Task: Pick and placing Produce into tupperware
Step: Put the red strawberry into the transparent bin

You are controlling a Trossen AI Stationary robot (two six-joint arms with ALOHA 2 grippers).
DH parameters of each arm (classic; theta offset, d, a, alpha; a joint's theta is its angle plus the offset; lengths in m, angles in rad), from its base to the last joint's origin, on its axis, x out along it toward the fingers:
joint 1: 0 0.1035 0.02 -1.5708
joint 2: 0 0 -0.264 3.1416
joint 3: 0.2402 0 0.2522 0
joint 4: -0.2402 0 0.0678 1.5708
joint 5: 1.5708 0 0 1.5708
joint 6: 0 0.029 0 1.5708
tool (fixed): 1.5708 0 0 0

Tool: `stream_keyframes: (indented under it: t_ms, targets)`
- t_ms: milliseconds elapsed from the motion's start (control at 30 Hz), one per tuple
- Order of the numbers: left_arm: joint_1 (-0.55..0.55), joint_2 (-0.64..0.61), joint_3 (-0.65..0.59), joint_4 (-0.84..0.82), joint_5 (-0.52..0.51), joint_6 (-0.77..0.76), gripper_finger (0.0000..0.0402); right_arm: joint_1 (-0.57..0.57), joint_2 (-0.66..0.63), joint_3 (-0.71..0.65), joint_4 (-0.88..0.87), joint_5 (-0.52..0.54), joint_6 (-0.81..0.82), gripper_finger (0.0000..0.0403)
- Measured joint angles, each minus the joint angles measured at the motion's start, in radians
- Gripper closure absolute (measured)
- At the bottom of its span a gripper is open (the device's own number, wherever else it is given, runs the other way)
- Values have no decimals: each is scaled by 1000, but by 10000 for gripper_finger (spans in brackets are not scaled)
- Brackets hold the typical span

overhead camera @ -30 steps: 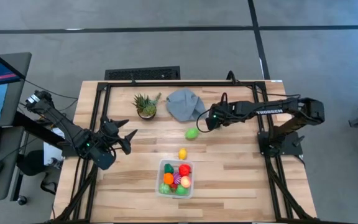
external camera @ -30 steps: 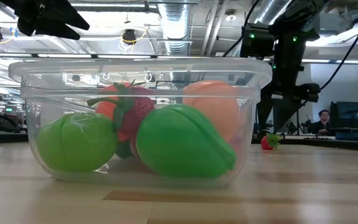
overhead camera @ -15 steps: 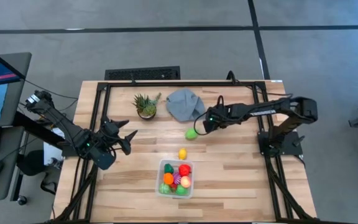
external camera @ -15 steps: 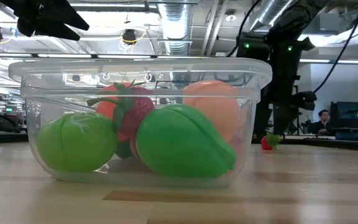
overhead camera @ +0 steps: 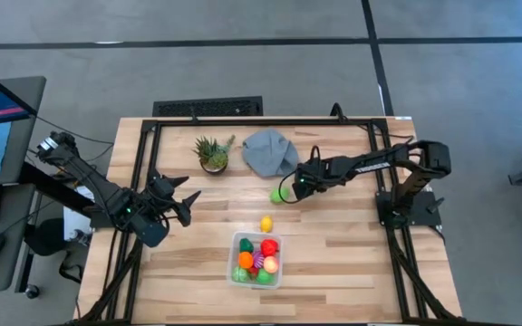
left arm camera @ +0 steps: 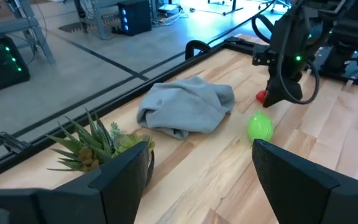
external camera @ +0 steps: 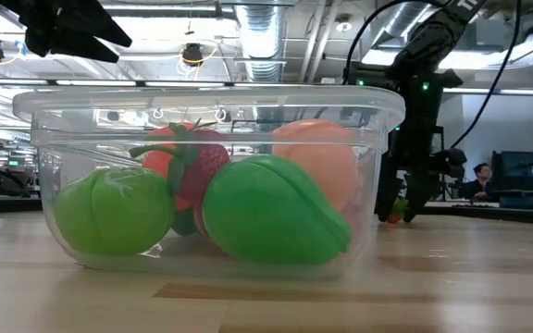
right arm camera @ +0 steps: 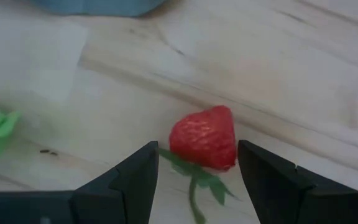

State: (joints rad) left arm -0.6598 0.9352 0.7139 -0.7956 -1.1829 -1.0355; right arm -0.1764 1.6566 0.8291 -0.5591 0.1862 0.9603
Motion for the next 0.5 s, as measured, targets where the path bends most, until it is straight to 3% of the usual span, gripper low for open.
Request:
stream_keyframes:
  t_ms: [500]
  targets:
    - [0, 0, 0, 0, -4, 0, 123, -9, 0, 0, 19, 40, -10, 167]
